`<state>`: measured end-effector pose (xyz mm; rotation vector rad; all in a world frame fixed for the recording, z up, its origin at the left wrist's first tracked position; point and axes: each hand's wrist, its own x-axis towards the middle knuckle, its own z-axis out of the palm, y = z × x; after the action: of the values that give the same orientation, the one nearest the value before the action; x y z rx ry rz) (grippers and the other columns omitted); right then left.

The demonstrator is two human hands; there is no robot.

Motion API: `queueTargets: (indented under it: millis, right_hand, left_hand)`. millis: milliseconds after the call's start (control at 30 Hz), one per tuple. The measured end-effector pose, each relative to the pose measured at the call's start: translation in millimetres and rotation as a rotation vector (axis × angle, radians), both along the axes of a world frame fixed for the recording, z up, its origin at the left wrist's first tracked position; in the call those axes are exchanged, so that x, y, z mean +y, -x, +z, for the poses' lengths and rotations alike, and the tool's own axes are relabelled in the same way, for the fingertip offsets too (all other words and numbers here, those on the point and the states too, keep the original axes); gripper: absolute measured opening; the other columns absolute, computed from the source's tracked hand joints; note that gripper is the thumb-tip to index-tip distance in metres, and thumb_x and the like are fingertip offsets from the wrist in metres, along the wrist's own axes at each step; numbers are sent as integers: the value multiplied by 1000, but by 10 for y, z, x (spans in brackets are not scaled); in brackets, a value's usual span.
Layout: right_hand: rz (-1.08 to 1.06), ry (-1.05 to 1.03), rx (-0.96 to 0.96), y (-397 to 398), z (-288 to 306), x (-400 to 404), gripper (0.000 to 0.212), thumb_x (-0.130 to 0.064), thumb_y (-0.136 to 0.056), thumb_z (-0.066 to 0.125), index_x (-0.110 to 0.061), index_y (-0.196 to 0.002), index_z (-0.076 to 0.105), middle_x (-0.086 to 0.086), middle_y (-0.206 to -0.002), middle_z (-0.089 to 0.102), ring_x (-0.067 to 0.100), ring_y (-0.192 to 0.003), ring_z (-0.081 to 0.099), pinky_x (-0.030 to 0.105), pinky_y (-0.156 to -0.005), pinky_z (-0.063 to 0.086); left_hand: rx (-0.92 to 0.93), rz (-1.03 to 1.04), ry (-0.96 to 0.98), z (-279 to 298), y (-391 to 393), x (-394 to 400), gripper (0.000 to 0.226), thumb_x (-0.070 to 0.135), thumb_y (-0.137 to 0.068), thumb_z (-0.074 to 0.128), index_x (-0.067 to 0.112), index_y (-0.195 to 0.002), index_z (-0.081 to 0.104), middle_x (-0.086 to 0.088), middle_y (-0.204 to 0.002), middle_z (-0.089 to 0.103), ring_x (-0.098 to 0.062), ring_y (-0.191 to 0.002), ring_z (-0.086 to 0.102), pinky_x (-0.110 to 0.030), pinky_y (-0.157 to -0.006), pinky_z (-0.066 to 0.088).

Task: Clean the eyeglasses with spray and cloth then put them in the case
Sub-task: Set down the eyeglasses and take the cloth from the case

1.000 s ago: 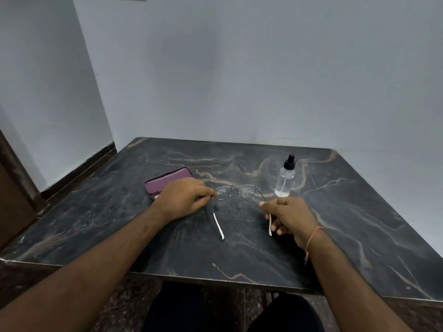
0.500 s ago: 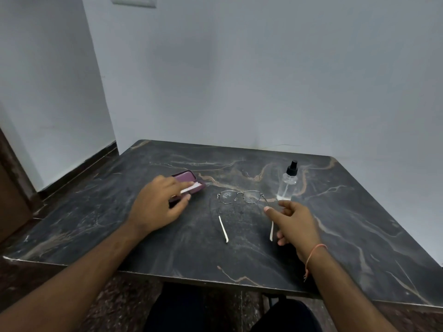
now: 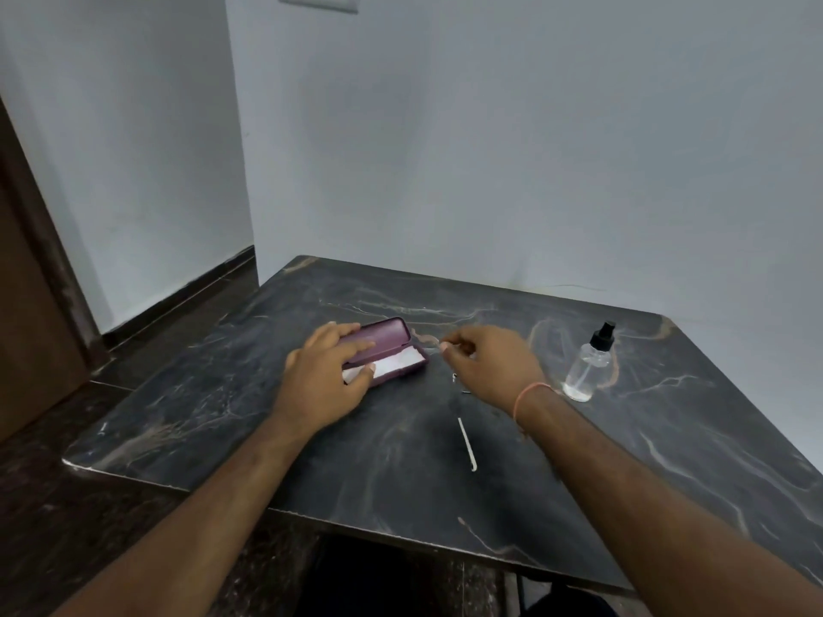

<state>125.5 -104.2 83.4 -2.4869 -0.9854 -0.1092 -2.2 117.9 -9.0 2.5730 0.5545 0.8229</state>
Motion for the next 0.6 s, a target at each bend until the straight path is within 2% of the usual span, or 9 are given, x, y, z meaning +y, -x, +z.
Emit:
queueTargets:
  millis: [100, 233, 333, 433, 600]
  right_hand:
    - [28, 137, -20, 20, 9, 349, 27, -50, -98, 62, -35, -110, 81, -4, -106, 80, 23, -101, 72, 33, -84, 56]
    - [45, 295, -10, 30, -66, 738, 32, -55, -87, 70, -29, -100, 83, -1, -103, 80, 25, -93, 73, 39, -84, 62]
    - [28, 371, -32, 23, -101, 958, 40, -58, -80, 78, -23, -98, 80, 3, -100, 78, 28, -92, 73, 41, -84, 62]
    - [6, 433, -48, -6, -98, 1080, 38, -60, -74, 83, -27, -90, 72, 1, -97, 75, 26, -90, 71, 40, -83, 62]
    - [-36, 465, 11, -43, -118, 1136, 49, -54, -70, 89, -24, -106, 74, 3, -104, 74, 28, -98, 72, 42, -88, 62]
  left_hand:
    - [11, -14, -7, -15, -9, 12, 45, 50, -96, 72, 42, -140, 69, 18, -161, 52, -17, -156, 39, -56, -118, 42]
    - [4, -14, -35, -8, -2, 6, 53, 60, -91, 69, 41, -141, 70, 15, -156, 53, -15, -147, 44, -53, -114, 46]
    - [-11, -15, -40, 1, 12, -13, 54, 66, -90, 66, 41, -138, 71, 15, -155, 51, -17, -145, 42, -49, -111, 44]
    - [-13, -17, -40, 10, 18, -25, 53, 65, -90, 72, 42, -138, 71, 16, -156, 49, -16, -145, 39, -47, -111, 40]
    - [-14, -13, -33, 4, 16, -22, 63, 69, -83, 78, 39, -138, 72, 15, -156, 47, -16, -145, 39, -47, -111, 42]
